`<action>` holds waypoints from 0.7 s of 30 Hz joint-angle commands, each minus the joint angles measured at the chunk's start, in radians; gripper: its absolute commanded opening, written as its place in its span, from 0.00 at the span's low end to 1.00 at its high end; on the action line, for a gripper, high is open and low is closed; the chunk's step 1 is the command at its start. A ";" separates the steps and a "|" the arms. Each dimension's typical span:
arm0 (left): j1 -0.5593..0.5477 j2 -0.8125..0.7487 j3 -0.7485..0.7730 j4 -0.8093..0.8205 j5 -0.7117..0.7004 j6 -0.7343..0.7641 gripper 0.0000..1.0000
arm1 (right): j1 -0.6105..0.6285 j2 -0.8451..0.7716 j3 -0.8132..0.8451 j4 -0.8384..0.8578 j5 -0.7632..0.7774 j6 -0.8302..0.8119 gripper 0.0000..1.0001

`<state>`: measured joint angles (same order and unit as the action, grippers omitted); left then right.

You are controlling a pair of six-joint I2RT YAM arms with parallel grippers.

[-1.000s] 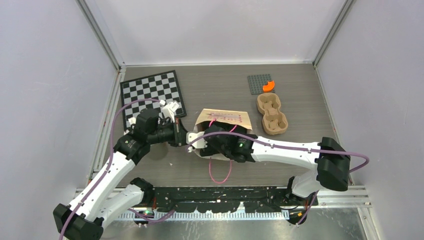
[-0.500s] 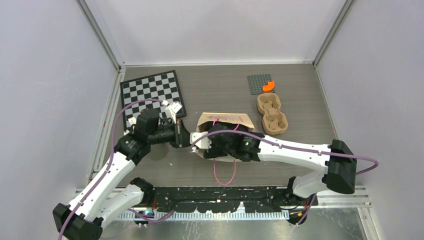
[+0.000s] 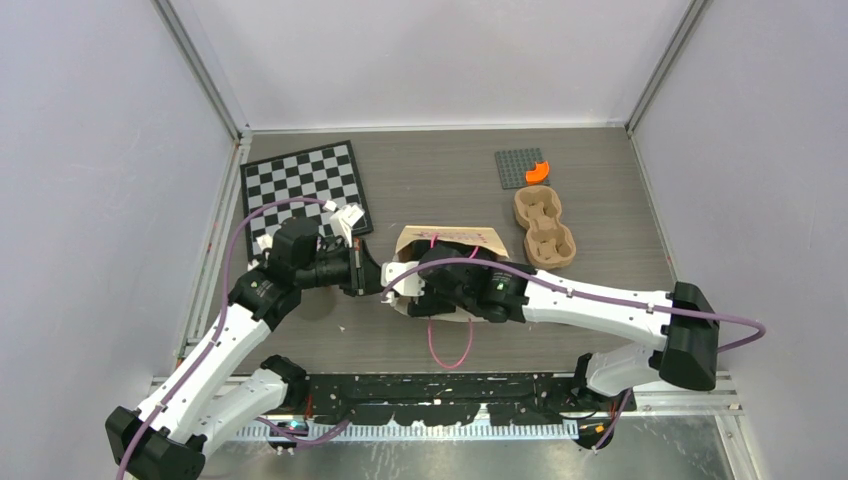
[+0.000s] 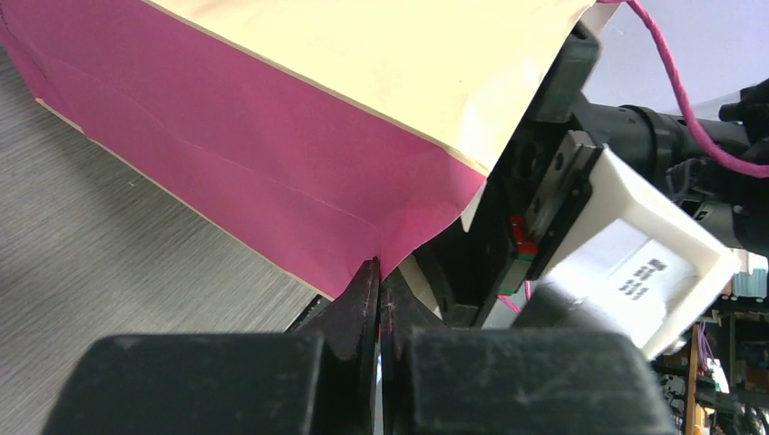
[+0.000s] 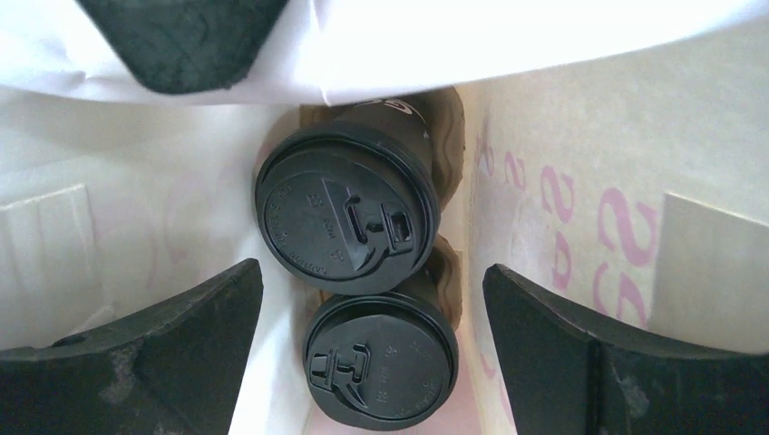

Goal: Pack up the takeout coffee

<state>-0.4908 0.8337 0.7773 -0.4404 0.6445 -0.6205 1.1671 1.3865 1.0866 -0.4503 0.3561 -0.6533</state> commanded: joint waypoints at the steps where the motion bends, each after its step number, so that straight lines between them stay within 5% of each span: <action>1: -0.005 -0.005 0.011 0.032 0.012 0.013 0.00 | -0.003 -0.066 0.041 -0.010 -0.001 0.022 0.94; 5: -0.005 -0.007 0.009 0.032 0.014 0.013 0.00 | -0.004 -0.088 0.027 -0.019 0.002 0.033 0.86; 12: -0.005 -0.007 0.011 0.034 0.019 0.012 0.00 | -0.003 -0.085 0.005 -0.019 -0.014 0.047 0.51; 21: -0.005 -0.014 0.010 0.038 0.026 -0.001 0.00 | -0.006 -0.052 -0.018 0.067 -0.037 0.060 0.38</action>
<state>-0.4908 0.8337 0.7773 -0.4404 0.6456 -0.6212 1.1671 1.3285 1.0748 -0.4664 0.3363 -0.6132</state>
